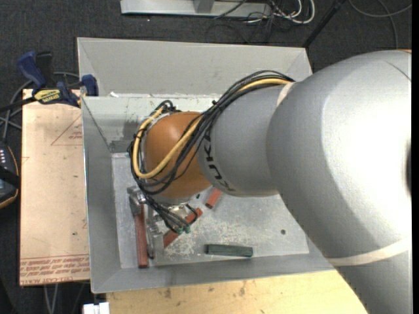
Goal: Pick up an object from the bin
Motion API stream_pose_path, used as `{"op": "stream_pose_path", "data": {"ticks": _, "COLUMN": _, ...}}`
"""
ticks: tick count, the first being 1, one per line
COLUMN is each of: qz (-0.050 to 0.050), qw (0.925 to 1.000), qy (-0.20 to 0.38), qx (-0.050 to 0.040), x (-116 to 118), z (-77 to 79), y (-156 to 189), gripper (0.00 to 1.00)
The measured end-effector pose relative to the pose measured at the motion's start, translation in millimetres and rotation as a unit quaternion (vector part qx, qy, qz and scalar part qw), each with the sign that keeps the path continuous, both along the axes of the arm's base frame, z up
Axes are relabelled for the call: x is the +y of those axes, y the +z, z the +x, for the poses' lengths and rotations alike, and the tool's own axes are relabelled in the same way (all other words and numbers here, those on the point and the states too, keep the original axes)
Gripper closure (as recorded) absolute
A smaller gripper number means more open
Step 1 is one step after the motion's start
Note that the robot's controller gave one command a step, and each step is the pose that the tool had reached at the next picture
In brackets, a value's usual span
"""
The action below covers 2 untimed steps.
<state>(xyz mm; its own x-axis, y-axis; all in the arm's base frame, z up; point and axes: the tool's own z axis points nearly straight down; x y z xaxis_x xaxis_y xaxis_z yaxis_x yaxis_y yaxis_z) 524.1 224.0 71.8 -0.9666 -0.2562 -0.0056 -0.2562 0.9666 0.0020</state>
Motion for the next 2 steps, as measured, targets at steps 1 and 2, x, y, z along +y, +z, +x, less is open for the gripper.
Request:
{"op": "stream_pose_path", "data": {"ticks": 1, "qz": -0.001, "qw": 0.9865, "qy": 0.164, "qx": 0.0006, "x": 14.3, "z": 26.8, "y": -1.0, "gripper": 0.00}}
{"op": "stream_pose_path", "data": {"ticks": 2, "qz": -0.007, "qw": 0.9272, "qy": 0.375, "qx": 0.0019, "x": 21.6, "z": 58.8, "y": -0.5, "gripper": 0.00}}
